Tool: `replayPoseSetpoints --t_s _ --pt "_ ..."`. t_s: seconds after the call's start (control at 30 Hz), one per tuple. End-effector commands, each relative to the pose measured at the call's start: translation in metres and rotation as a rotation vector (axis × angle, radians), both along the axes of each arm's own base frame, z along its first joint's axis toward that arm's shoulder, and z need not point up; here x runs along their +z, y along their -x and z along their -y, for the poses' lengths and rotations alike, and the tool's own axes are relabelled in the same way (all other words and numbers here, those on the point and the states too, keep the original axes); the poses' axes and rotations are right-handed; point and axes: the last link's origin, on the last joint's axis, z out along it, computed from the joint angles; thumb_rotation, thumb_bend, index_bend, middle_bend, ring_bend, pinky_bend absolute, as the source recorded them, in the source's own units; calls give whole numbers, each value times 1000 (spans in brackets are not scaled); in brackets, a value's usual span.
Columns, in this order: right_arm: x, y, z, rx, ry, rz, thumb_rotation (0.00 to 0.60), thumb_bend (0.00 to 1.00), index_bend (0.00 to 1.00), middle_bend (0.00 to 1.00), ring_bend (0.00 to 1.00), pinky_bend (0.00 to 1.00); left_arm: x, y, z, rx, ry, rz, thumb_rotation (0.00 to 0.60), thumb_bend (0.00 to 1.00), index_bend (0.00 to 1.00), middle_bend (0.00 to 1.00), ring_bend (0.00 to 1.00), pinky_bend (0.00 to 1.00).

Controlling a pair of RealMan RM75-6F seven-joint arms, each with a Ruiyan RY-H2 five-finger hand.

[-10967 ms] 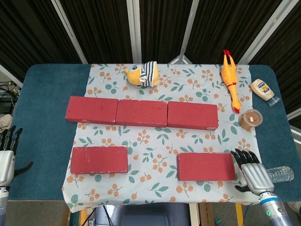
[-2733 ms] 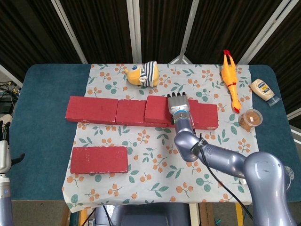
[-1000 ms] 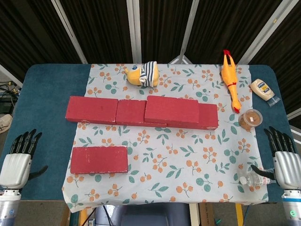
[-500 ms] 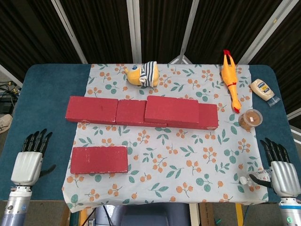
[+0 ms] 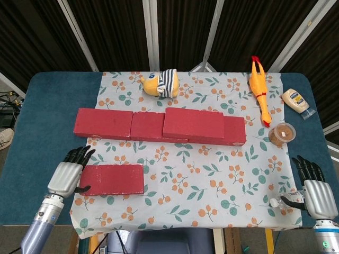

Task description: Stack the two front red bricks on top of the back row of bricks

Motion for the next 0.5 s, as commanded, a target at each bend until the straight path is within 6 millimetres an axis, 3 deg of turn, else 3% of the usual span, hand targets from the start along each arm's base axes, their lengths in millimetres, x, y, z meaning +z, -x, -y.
replayPoseSetpoints --t_s 0.03,0.5 --pt "1 1 0 -4 6 -1 600 100 0 0 0 0 -6 -13 -1 -21 55 -22 600 0 0 0 0 74" --pt "1 2 1 -13 -2 -1 600 99 0 0 0 0 -37 -31 -3 -1 147 -71 600 0 0 0 0 73"
